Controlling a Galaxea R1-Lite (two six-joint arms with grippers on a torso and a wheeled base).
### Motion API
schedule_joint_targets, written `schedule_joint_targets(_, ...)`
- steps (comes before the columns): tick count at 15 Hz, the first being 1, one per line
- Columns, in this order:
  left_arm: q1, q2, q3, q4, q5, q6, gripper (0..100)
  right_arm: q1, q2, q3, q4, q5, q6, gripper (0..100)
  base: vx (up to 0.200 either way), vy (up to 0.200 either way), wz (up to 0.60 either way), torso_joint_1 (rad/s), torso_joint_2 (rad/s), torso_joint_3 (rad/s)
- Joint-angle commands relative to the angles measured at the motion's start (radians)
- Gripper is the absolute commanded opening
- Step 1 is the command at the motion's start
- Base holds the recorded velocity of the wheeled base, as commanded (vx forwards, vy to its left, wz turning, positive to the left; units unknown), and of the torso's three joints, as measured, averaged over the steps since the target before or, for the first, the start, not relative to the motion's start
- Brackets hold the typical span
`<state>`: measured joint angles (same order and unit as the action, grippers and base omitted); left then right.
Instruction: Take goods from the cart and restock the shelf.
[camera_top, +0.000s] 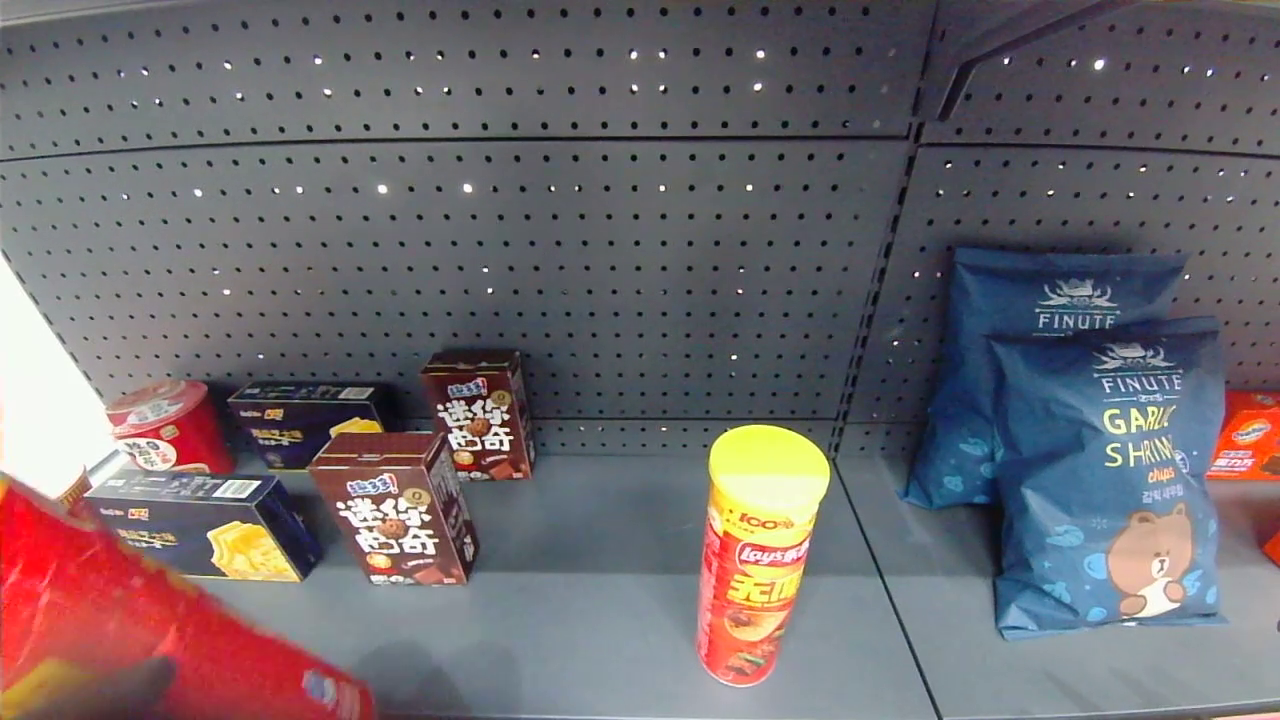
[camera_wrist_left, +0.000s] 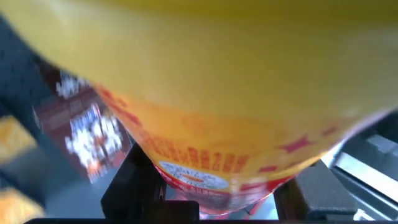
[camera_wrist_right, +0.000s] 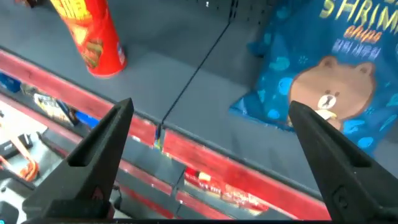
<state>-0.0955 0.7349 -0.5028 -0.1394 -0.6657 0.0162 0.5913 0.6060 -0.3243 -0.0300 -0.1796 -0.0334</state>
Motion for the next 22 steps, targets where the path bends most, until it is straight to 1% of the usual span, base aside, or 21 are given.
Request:
schedule_joint_targets(1, -0.096, 0.501, -0.095, -0.256, 0.018, 0.077, 0, 0.001, 0.009, 0.010, -0.001, 0.000, 0.000, 100, 0.000, 0.000, 0.00, 0.000, 0.00, 0.000)
schedule_joint_targets(2, -0.128, 0.604, -0.128, -0.336, 0.035, 0.080, 0, 0.001, 0.020, 0.010, -0.002, 0.000, 0.001, 100, 0.000, 0.000, 0.00, 0.000, 0.00, 0.000)
schedule_joint_targets(3, -0.156, 0.681, -0.174, -0.367, 0.048, 0.079, 0, 0.001, 0.026, 0.010, -0.002, 0.002, 0.001, 100, 0.000, 0.000, 0.00, 0.000, 0.00, 0.000)
schedule_joint_targets(5, -0.178, 0.808, -0.286, -0.368, 0.063, 0.088, 0, 0.001, 0.032, 0.008, -0.005, 0.000, 0.001, 100, 0.000, 0.000, 0.00, 0.000, 0.00, 0.000)
schedule_joint_targets(7, -0.182, 0.917, -0.399, -0.355, 0.064, 0.168, 0, 0.001, 0.028, 0.002, -0.005, -0.006, 0.000, 100, 0.000, 0.000, 0.00, 0.000, 0.00, 0.000)
schedule_joint_targets(8, -0.196, 0.948, -0.442, -0.332, 0.064, 0.199, 0, 0.001, 0.028, 0.001, -0.005, -0.011, 0.000, 100, 0.000, 0.000, 0.00, 0.000, 0.00, 0.000)
schedule_joint_targets(9, -0.220, 0.974, -0.488, -0.299, 0.067, 0.211, 0, 0.001, 0.028, 0.001, -0.005, -0.012, 0.000, 100, 0.000, 0.000, 0.00, 0.000, 0.00, 0.000)
schedule_joint_targets(10, -0.256, 1.014, -0.546, -0.259, 0.069, 0.215, 0, -0.001, 0.028, 0.001, -0.005, -0.012, 0.000, 100, 0.000, 0.000, 0.00, 0.000, 0.00, 0.000)
schedule_joint_targets(11, -0.274, 1.051, -0.583, -0.255, 0.067, 0.217, 0, 0.001, 0.028, 0.001, -0.005, -0.012, 0.000, 100, 0.000, 0.000, 0.00, 0.000, 0.00, 0.000)
schedule_joint_targets(14, -0.299, 1.150, -0.685, -0.255, 0.067, 0.220, 0, 0.001, 0.026, -0.001, -0.005, -0.012, 0.000, 100, 0.000, 0.000, 0.00, 0.000, 0.00, 0.000)
schedule_joint_targets(18, -0.337, 1.224, -0.721, -0.264, 0.066, 0.222, 0, 0.001, 0.025, -0.004, -0.005, -0.012, 0.000, 100, 0.000, 0.000, 0.00, 0.000, 0.00, 0.000)
schedule_joint_targets(22, -0.340, 1.276, -0.760, -0.264, 0.063, 0.222, 0, 0.001, 0.025, -0.002, -0.007, -0.012, 0.000, 100, 0.000, 0.000, 0.00, 0.000, 0.00, 0.000)
